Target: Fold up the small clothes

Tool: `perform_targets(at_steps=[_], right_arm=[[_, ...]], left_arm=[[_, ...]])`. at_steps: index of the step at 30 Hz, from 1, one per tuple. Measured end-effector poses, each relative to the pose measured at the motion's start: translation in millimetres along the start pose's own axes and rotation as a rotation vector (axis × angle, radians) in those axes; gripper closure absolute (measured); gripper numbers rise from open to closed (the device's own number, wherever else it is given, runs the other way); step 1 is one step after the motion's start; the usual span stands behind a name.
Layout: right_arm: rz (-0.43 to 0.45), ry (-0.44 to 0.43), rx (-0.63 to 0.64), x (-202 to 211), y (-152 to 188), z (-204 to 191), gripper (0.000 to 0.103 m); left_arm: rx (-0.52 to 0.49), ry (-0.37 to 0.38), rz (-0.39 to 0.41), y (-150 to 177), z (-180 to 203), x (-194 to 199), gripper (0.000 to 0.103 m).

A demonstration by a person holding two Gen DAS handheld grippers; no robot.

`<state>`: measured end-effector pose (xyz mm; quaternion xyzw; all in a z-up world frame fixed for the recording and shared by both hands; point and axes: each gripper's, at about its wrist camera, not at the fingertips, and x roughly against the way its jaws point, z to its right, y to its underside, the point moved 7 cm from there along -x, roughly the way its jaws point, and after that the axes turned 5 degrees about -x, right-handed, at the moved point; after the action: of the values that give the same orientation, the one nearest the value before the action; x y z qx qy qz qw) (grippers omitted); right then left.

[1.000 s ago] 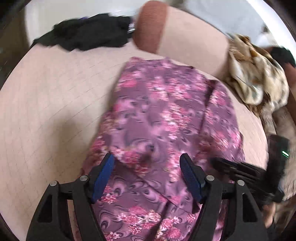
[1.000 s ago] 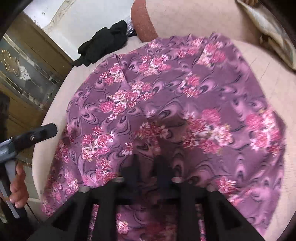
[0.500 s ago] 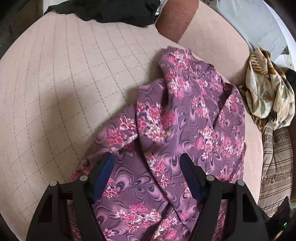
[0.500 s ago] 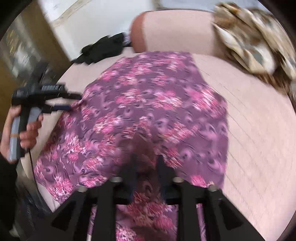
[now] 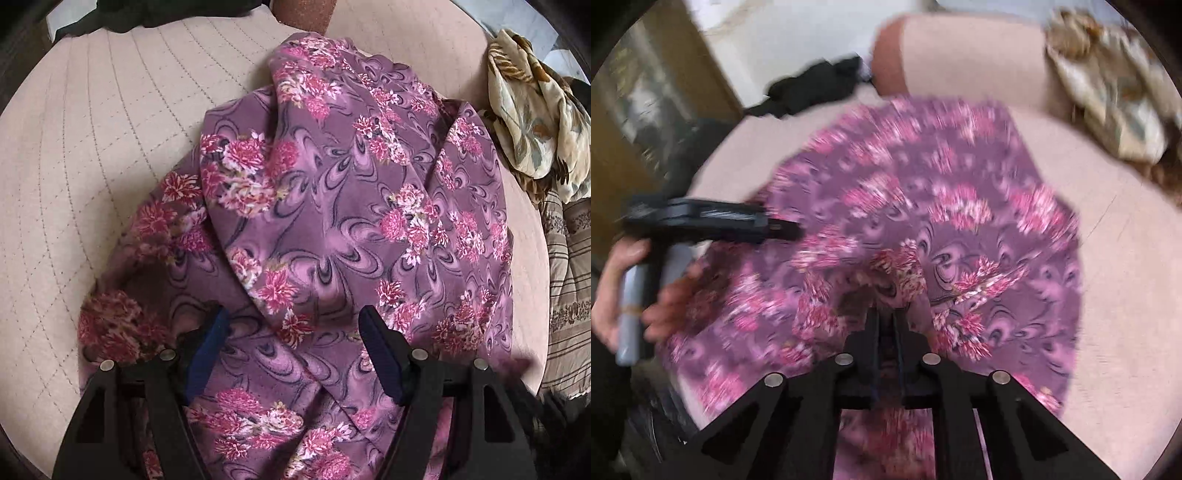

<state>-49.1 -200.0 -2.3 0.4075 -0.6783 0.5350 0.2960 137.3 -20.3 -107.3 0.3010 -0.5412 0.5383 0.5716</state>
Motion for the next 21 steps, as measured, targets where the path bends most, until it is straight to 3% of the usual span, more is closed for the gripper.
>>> perform_targets(at_steps=[3,5,7,8,10,12,16,21], right_arm=[[-0.051,-0.027,0.113,15.9,32.5,-10.6,0.094],[-0.158,-0.038,0.163,12.7,61.5,-10.8,0.083],[-0.179,-0.026,0.108,18.6,71.1,-0.5,0.049],[-0.151,-0.045,0.069,27.3,67.1,2.7,0.045],[-0.073,-0.159,-0.037,48.4,45.3,3.5,0.034],[-0.015,-0.216,-0.094,57.0,20.0,0.9,0.026],[0.024,-0.277,-0.116,36.7,-59.3,-17.7,0.026],[-0.009,-0.353,-0.167,-26.3,-154.6,-23.2,0.026]], left_arm=[[0.027,0.015,-0.007,-1.5,-5.2,1.3,0.031],[0.049,0.036,-0.009,-3.8,-12.9,5.9,0.031],[0.085,0.084,-0.01,-8.6,-23.7,15.4,0.031],[0.104,0.105,0.004,-12.3,-28.9,21.3,0.031],[0.155,0.124,0.058,-21.5,-45.1,38.8,0.031],[0.195,0.112,0.109,-28.7,-61.6,50.7,0.031],[0.315,0.072,0.132,-36.7,-105.8,48.7,0.031],[0.449,0.189,0.134,-44.5,-132.4,37.5,0.039]])
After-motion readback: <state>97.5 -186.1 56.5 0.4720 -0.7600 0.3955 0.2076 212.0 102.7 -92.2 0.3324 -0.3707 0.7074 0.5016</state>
